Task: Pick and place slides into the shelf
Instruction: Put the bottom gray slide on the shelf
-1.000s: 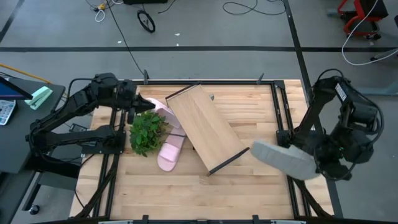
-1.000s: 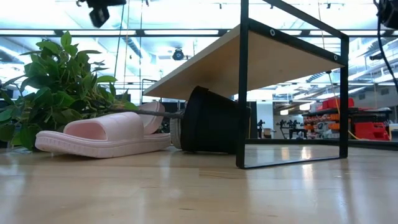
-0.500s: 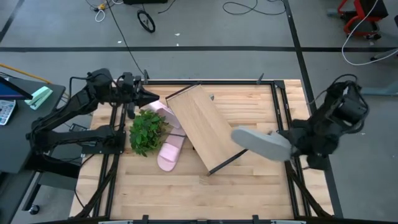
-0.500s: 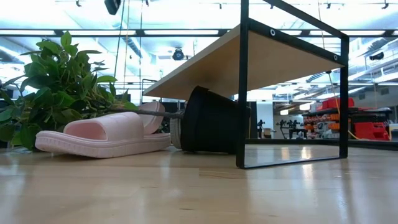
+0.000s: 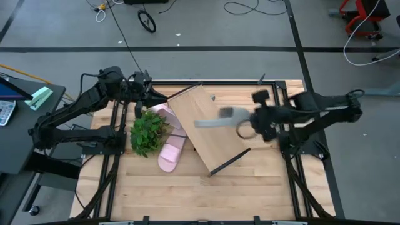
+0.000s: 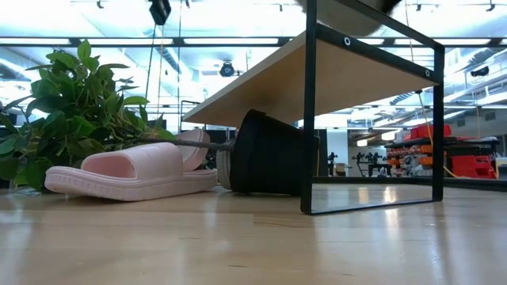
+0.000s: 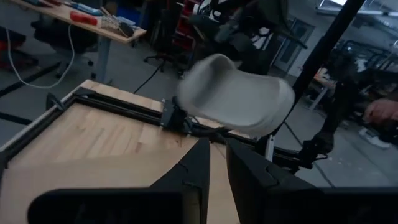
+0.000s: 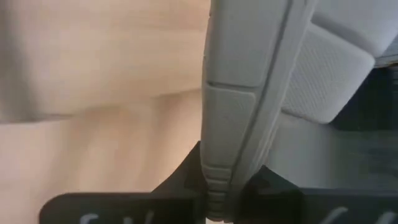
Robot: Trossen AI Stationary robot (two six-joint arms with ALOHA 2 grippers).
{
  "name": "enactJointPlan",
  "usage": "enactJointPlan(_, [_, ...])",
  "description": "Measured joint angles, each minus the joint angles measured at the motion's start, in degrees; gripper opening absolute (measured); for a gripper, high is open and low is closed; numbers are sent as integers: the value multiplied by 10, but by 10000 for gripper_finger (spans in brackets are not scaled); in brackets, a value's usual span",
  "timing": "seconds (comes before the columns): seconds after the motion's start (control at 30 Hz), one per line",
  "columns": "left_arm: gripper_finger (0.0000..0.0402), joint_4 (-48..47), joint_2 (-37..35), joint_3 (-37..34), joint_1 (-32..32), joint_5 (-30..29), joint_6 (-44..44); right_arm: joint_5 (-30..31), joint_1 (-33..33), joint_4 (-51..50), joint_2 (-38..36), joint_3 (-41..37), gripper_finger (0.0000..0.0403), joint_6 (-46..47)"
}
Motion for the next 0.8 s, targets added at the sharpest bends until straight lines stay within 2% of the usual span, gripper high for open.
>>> enactJointPlan(0.13, [64,1,0,0,0,11,-15,80,-67,117,26,0,36,-159])
enactJointPlan(0.23, [63,1,0,0,0,17,-20,116,-113,200,41,0,36,-244])
enactJointPlan(0.33, [60,1,0,0,0,17,-20,125,-149,280,52,-7,36,-293])
enactJointPlan(0.5, [65,1,0,0,0,17,-19,127,-177,430,50,-77,36,-395])
enactJointPlan(0.67, [73,0,0,0,0,17,-20,108,-182,466,45,-164,36,-426])
enactJointPlan(0.8, [78,0,0,0,0,18,-34,103,-188,543,43,-230,36,-433])
